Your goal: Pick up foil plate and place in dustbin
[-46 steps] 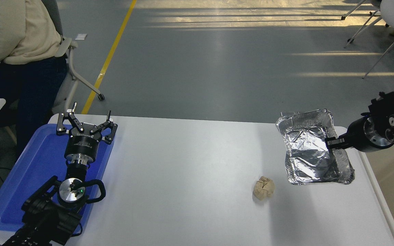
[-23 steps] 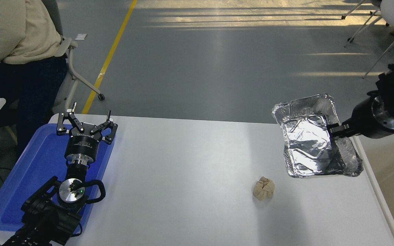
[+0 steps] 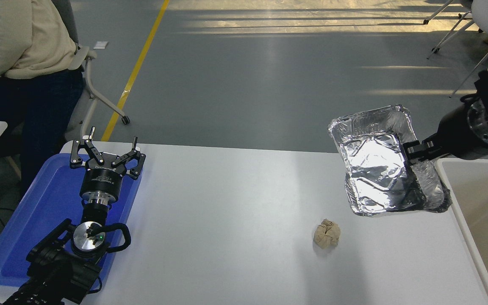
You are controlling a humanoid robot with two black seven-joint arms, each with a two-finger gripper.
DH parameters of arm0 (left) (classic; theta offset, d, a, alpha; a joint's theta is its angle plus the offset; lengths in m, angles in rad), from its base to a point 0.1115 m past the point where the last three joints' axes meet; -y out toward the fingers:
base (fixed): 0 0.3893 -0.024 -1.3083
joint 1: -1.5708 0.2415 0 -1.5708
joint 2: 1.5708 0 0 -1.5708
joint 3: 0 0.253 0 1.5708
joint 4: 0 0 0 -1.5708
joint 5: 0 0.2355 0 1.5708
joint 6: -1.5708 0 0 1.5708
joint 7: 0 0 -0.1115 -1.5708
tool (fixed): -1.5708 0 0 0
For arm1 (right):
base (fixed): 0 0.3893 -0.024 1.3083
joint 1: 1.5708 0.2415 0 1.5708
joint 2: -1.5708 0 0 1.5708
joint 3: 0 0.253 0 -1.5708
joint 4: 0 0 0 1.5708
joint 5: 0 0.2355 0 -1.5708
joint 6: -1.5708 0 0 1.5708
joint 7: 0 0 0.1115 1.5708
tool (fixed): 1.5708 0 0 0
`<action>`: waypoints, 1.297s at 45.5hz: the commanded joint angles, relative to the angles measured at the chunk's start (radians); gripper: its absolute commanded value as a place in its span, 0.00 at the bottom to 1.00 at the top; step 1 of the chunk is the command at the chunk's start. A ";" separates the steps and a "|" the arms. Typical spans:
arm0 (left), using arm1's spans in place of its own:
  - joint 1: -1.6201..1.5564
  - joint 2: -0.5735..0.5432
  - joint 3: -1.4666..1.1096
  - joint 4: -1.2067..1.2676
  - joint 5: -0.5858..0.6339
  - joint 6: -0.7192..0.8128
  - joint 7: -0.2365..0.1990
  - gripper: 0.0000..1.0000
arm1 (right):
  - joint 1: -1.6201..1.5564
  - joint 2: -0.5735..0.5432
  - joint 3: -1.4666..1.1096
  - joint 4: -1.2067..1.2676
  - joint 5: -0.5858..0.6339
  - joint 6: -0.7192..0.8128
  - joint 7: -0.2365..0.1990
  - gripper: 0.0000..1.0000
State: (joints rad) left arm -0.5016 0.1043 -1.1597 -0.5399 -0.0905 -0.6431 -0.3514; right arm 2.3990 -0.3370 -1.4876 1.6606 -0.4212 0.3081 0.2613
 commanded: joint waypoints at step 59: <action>0.000 0.000 0.000 0.000 0.000 0.000 0.000 1.00 | 0.049 -0.132 -0.075 0.010 -0.028 0.069 0.004 0.00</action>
State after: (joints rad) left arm -0.5016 0.1044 -1.1597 -0.5400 -0.0905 -0.6426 -0.3513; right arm 2.4517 -0.4168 -1.5168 1.6809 -0.3798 0.3735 0.2688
